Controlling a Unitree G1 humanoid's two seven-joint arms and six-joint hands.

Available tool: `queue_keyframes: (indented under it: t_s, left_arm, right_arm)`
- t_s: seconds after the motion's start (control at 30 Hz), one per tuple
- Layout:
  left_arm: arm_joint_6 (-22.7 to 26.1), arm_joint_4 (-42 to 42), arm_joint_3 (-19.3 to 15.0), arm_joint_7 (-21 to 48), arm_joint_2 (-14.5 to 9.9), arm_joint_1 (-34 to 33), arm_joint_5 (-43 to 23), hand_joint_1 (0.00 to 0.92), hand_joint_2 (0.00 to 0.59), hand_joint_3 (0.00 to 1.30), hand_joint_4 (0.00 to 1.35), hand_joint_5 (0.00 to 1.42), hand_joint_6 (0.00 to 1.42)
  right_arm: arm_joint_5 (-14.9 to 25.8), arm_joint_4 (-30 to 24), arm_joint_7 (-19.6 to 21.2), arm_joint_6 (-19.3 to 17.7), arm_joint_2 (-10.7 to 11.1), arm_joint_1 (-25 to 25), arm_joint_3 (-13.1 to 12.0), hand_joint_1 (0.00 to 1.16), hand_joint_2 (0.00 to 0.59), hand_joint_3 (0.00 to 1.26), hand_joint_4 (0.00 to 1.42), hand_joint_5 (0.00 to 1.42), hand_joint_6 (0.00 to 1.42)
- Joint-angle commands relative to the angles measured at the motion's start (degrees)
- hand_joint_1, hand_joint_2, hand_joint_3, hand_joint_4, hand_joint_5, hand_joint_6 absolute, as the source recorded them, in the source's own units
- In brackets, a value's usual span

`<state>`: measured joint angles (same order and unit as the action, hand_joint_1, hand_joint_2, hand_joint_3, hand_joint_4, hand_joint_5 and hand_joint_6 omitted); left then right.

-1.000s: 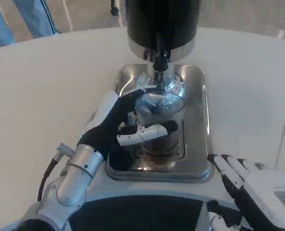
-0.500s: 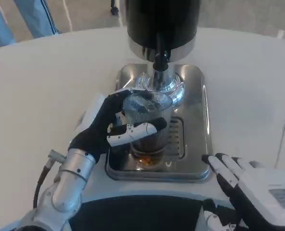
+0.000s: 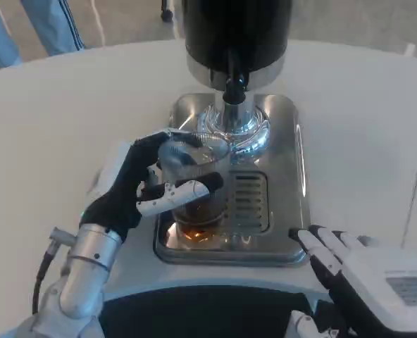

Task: Grasp the cup under the faucet to collect the drink, then remove the cup.

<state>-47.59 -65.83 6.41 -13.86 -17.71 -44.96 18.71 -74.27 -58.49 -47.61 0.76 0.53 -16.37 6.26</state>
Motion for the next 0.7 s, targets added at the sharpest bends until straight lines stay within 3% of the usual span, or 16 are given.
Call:
queue_keyframes:
  t_s: [0.03,0.7]
  left_arm:
    - [-2.72,1.74,-1.44,-0.56,-1.39,0.67,-0.96,0.541,0.057,0.96,1.07,1.34,1.42]
    - [-5.37,5.22,-4.94,1.87,-5.55,4.51,-2.33,0.553,0.044,0.96,1.11,1.36,1.42]
  right_arm:
    - [-0.48,0.83,0.52,0.04,-0.23,0.33,0.52,0.17,0.586,0.03,0.00,0.00,0.00]
    - [-1.26,1.61,0.30,0.20,0.19,3.52,0.55,0.17,0.583,0.03,0.00,0.00,0.00]
